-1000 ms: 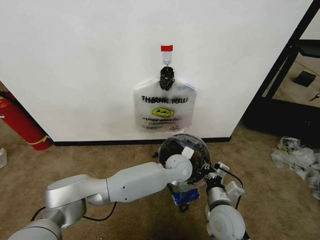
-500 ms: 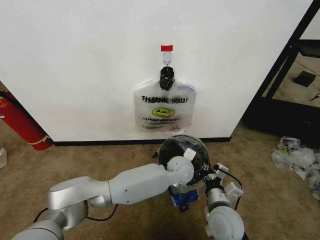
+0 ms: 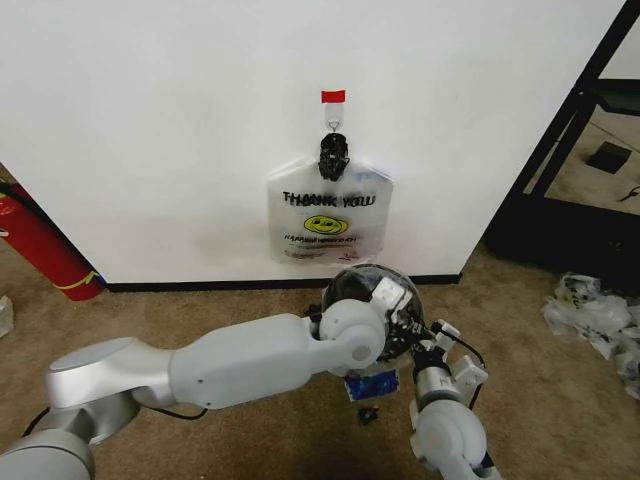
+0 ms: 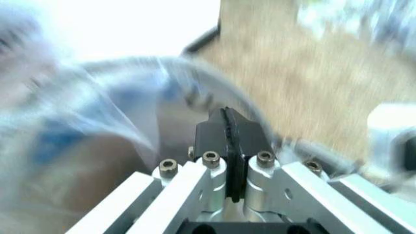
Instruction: Pick up the garbage bag from the wall and place it over the trash bin.
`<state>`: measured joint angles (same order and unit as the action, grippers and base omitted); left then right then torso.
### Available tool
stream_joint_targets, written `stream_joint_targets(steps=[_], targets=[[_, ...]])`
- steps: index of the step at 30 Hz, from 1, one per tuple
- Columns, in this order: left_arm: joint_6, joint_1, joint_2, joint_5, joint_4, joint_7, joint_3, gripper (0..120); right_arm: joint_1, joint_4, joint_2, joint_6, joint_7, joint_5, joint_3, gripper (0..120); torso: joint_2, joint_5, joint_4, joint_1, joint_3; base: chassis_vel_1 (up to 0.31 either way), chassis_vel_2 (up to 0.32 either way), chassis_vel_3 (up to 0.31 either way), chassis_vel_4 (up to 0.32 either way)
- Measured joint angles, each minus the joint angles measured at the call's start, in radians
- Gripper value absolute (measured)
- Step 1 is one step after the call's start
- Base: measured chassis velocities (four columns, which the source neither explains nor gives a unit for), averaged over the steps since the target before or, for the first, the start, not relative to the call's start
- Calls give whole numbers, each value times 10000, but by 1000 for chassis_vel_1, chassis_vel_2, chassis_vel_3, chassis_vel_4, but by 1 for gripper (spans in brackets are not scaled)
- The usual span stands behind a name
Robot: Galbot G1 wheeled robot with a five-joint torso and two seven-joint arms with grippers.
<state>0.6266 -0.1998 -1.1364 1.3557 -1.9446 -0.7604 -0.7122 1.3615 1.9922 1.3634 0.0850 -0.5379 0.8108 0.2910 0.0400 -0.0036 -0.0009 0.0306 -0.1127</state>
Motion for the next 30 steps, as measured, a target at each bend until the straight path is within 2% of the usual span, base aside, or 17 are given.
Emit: stream_joint_targets(steps=[2,4,5,7,8,9,11,13,14,17,19,21,23,25,26,27,30], targets=[[-560,-447,494,-700,-269,417,515,0,-100,-99,-35,77,7,8,-69,0,0,-3,-3,0,0,0,0,0,0],[-1284,-1332,1388,-1460,-635,1022,1159,0,-319,-231,-68,244,-15,201,-196,0,0,-3,4,1,-1,0,0,0,0],[-1284,-1332,1388,-1460,-635,1022,1159,0,-319,-231,-68,244,-15,201,-196,0,0,-3,4,1,-1,0,0,0,0],[-1757,-2312,2109,-1993,-1064,1515,1989,0,-609,-372,-69,425,-128,562,-329,0,0,-5,4,0,0,0,0,0,0],[-1757,-2312,2109,-1993,-1064,1515,1989,0,-609,-372,-69,425,-128,562,-329,0,0,-5,4,0,0,0,0,0,0],[-2044,-3070,2532,-2455,-1370,1886,2589,0,-865,-478,-46,625,-258,907,-436,0,0,-5,9,0,0,0,0,0,0],[-2533,-4339,2996,-3243,-1831,2399,3881,0,-1270,-650,26,1023,-565,1514,-576,0,1,-6,1,0,0,0,0,0,0],[-2914,-5345,3127,-3838,-1954,2713,4845,0,-1543,-772,59,1394,-770,1756,-661,0,3,-2,3,0,1,0,0,0,0],[-2914,-5345,3127,-3838,-1954,2713,4845,0,-1543,-772,59,1394,-770,1756,-661,0,3,-2,3,0,1,0,0,0,0],[-3625,-7246,2979,-5210,-1962,3257,6616,0,-1870,-924,60,1887,-1074,1967,-872,0,3,-1,1,-1,1,0,0,0,0],[-4095,-8751,2586,-6053,-1961,3589,7770,0,-1997,-932,15,2115,-1179,1972,-997,0,2,-7,-3,0,1,0,0,0,0],[-4290,-9290,2408,-6406,-1962,3732,8166,0,-2035,-948,-9,2172,-1207,1966,-1038,0,2,-8,2,0,0,0,0,0,0],[-5035,-10537,1907,-7404,-1968,4190,9062,0,-2097,-1011,-89,2232,-1214,1906,-1109,0,2,-1,7,-1,0,0,0,0,0],[-6269,-11376,1417,-8398,-1874,4591,9634,0,-2140,-1075,-163,2236,-1191,1854,-1139,0,2,1,5,-1,1,0,0,0,0],[-6828,-11597,1237,-8819,-1792,4707,9792,0,-2149,-1090,-186,2236,-1179,1843,-1153,0,2,1,0,-1,1,0,0,0,0],[-6828,-11597,1237,-8819,-1792,4707,9792,0,-2149,-1090,-186,2236,-1179,1843,-1153,0,2,1,0,-1,1,0,0,0,0],[-8325,-12363,709,-9887,-1710,5120,10325,0,-2141,-1102,-216,2214,-1121,1786,-1172,0,2,2,1,-1,1,0,0,0,0]])
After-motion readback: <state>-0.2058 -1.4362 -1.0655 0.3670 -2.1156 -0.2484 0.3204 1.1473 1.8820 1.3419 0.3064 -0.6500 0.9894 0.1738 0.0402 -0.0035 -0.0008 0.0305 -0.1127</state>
